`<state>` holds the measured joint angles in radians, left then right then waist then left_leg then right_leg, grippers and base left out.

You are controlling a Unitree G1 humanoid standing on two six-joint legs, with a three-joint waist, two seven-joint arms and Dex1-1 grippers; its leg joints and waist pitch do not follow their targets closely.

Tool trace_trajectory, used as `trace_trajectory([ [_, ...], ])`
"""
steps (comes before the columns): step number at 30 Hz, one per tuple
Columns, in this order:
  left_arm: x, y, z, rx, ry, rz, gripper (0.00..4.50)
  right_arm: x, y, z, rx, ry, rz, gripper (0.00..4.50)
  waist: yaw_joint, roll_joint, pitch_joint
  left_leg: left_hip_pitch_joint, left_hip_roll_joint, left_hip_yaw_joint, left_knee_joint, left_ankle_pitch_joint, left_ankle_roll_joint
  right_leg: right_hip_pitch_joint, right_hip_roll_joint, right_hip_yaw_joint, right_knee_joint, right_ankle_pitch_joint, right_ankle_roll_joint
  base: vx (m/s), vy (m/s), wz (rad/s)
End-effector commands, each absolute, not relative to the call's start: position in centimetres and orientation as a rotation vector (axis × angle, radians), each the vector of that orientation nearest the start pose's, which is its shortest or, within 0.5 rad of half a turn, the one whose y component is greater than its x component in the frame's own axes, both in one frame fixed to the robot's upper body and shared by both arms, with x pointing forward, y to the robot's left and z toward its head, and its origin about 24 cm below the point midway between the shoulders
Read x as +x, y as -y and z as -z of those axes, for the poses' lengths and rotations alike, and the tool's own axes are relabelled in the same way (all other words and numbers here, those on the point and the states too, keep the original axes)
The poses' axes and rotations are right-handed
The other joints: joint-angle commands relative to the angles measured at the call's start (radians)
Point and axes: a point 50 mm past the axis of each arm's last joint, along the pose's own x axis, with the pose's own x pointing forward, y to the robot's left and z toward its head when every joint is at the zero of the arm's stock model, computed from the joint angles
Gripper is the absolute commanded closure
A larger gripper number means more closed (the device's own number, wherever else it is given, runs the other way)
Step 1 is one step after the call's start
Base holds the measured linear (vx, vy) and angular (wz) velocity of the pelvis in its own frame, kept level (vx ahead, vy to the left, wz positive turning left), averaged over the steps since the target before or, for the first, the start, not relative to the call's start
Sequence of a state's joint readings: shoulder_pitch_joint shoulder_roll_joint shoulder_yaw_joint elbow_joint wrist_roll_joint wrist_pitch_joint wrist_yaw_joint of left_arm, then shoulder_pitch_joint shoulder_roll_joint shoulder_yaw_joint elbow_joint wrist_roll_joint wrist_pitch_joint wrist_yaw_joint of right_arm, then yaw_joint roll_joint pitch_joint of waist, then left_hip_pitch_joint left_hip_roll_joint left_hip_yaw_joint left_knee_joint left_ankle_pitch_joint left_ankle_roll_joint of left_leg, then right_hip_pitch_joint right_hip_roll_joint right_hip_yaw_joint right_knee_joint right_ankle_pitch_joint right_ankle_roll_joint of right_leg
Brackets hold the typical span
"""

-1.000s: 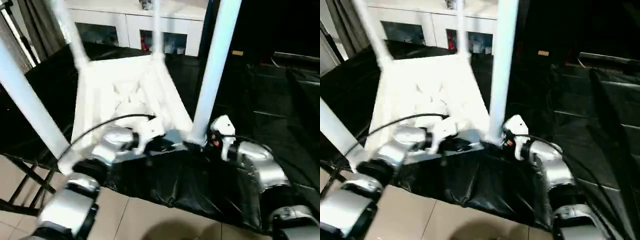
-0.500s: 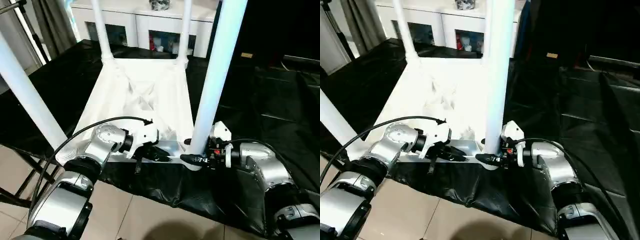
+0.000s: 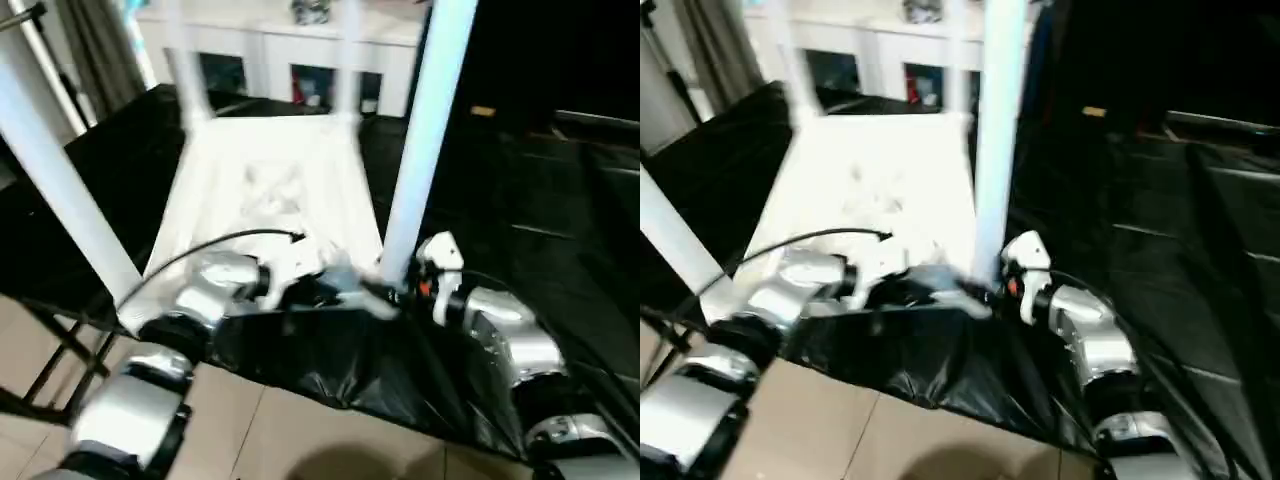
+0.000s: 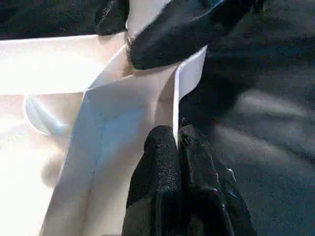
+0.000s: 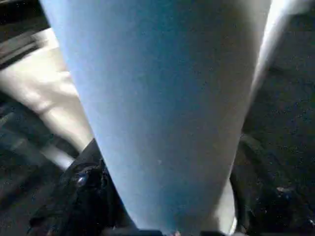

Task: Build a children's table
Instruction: Rotate leg to tighten

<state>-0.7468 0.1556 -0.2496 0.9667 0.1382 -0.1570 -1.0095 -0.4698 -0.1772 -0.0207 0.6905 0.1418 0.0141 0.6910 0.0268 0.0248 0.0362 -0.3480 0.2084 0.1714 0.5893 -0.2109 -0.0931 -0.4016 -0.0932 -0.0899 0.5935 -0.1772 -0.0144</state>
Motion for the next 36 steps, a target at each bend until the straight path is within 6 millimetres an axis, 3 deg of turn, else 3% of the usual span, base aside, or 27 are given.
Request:
trace_trajectory([
  [1, 32.7, -6.6, -2.5, 0.416, -0.359, 1.269, 4.50, 32.1, 13.5, -0.9, 0.041, -0.304, -0.611, 1.88, -0.003, -0.011, -0.048, -0.006, 0.018, 0.000, -0.077, -0.205, 0.053, 0.050, -0.052, 0.044, -0.089, -0.365, -0.179, 0.000, 0.000, 0.00],
  [6, 32.1, -4.4, -2.4, 0.417, -0.318, 1.278, 4.50, 31.6, 10.8, -0.6, 0.024, -0.275, -0.593, 1.88, -0.008, -0.008, -0.049, -0.006, 0.016, 0.002, -0.076, -0.207, 0.070, 0.048, -0.051, 0.044, -0.090, -0.342, -0.182, 0.000, 0.000, 0.00],
  [7, 32.1, -4.4, -2.4, 0.418, -0.314, 1.280, 4.50, 31.6, 10.7, -0.7, 0.004, -0.260, -0.591, 1.53, -0.008, -0.008, -0.049, -0.007, 0.016, 0.002, -0.076, -0.208, 0.071, 0.048, -0.051, 0.045, -0.090, -0.340, -0.181, 0.000, 0.000, 0.00],
  [12, 32.2, -5.5, -2.7, 0.422, -0.304, 1.305, 4.50, 32.1, 12.5, -1.8, 0.013, -0.206, -0.639, 0.98, -0.012, -0.007, -0.049, -0.010, 0.015, 0.000, -0.077, -0.226, 0.078, 0.051, -0.050, 0.044, -0.091, -0.347, -0.180, 0.000, 0.000, 0.00],
  [16, 32.3, -6.2, -2.8, 0.435, -0.309, 1.319, 4.50, 32.2, 13.1, -2.2, -0.009, -0.205, -0.691, 0.63, -0.010, -0.010, -0.053, -0.012, 0.018, 0.002, -0.072, -0.177, 0.103, 0.054, -0.051, 0.046, -0.080, -0.250, -0.212, 0.000, 0.000, 0.00],
  [19, 32.3, -7.2, -2.9, 0.452, -0.322, 1.358, 4.50, 32.0, 13.9, -2.6, -0.037, -0.215, -0.784, 0.63, -0.008, -0.007, -0.057, -0.013, 0.019, 0.002, -0.067, -0.129, 0.128, 0.060, -0.050, 0.045, -0.068, -0.154, -0.246, 0.000, 0.000, 0.00],
  [24, 32.4, -9.1, -3.3, 0.482, -0.357, 1.434, 4.50, 31.2, 15.0, -3.3, -0.069, -0.251, -1.001, 0.63, 0.002, -0.003, -0.058, -0.011, 0.023, 0.006, -0.063, -0.129, 0.150, 0.061, -0.047, 0.042, -0.061, -0.103, -0.273, 0.000, 0.000, 0.00],
  [27, 32.4, -10.0, -3.5, 0.510, -0.382, 1.470, 4.50, 31.0, 15.6, -3.5, -0.075, -0.274, -1.087, 0.63, 0.008, -0.009, -0.058, -0.011, 0.024, 0.008, -0.062, -0.132, 0.153, 0.061, -0.048, 0.043, -0.058, -0.094, -0.280, 0.000, 0.000, 0.00],
  [30, 32.2, -10.6, -3.5, 0.520, -0.410, 1.521, 4.50, 30.8, 15.8, -3.9, -0.059, -0.301, -1.177, 0.90, 0.012, -0.008, -0.056, -0.009, 0.025, 0.008, -0.065, -0.145, 0.138, 0.060, -0.050, 0.044, -0.062, -0.138, -0.274, 0.000, 0.000, 0.00],
  [36, 32.0, -11.2, -3.7, 0.525, -0.441, 1.572, 4.50, 30.7, 15.7, -4.0, -0.073, -0.332, -1.255, 1.44, 0.016, -0.008, -0.058, -0.008, 0.026, 0.007, -0.065, -0.129, 0.126, 0.061, -0.051, 0.044, -0.057, -0.119, -0.281, 0.000, 0.000, 0.00],
])
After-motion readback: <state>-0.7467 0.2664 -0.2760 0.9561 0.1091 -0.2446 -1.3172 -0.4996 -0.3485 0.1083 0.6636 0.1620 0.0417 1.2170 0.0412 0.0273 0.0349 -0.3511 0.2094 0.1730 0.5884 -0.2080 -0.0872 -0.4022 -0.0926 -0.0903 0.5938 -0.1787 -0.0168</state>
